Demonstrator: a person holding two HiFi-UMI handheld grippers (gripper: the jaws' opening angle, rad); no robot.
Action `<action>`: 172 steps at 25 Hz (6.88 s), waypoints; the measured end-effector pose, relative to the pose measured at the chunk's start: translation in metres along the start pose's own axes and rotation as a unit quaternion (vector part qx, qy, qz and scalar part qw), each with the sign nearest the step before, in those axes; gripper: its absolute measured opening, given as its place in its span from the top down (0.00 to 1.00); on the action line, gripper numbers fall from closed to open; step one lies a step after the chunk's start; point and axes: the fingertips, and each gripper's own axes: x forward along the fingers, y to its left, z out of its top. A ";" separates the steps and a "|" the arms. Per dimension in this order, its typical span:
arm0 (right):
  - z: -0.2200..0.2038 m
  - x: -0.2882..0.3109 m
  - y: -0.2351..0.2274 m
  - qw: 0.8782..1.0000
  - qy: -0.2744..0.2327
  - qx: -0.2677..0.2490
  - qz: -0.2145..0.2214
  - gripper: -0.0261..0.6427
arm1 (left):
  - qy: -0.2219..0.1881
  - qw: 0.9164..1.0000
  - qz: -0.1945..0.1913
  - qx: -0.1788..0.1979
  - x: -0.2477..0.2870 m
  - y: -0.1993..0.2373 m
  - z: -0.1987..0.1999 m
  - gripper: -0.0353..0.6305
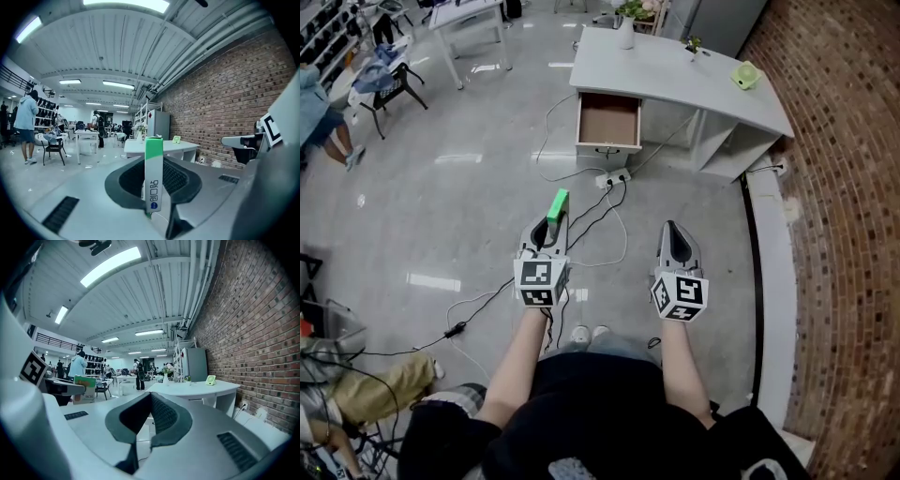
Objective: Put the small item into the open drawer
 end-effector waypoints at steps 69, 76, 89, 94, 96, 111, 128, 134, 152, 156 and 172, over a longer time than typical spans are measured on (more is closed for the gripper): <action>0.024 0.560 -0.137 0.993 0.055 -0.017 0.107 0.96 | 0.072 0.997 0.023 0.006 0.518 0.115 0.036 0.81; -0.021 0.600 -0.150 0.990 0.090 -0.013 0.106 0.96 | 0.106 0.994 0.000 0.004 0.577 0.115 -0.004 0.81; -0.157 0.678 -0.141 0.982 0.139 -0.020 0.127 0.96 | 0.150 0.988 -0.018 -0.008 0.668 0.120 -0.126 0.81; -0.207 0.699 -0.139 0.979 0.153 -0.019 0.132 0.96 | 0.177 0.984 -0.018 -0.019 0.698 0.119 -0.177 0.81; -0.225 0.705 -0.140 0.978 0.160 -0.023 0.135 0.96 | 0.187 0.982 -0.017 -0.026 0.709 0.118 -0.194 0.81; -0.302 0.733 -0.156 0.973 0.196 -0.024 0.120 0.96 | 0.293 0.953 -0.014 -0.079 0.774 0.117 -0.305 0.80; -0.309 0.734 -0.170 0.976 0.195 -0.009 0.094 0.96 | 0.305 0.947 -0.044 -0.090 0.778 0.109 -0.316 0.58; -0.298 0.732 -0.169 0.978 0.190 -0.004 0.090 0.96 | 0.278 0.956 -0.038 -0.091 0.774 0.115 -0.292 0.59; -0.079 0.646 -0.156 0.992 0.106 0.004 0.071 0.96 | 0.074 0.994 -0.045 -0.065 0.663 0.119 -0.020 0.91; -0.004 0.631 -0.162 0.996 0.057 -0.005 0.065 0.96 | 0.030 0.998 -0.044 -0.020 0.639 0.120 0.060 0.91; 0.139 0.539 -0.168 0.997 -0.061 -0.023 0.041 0.96 | -0.070 0.997 -0.038 -0.001 0.549 0.113 0.187 0.92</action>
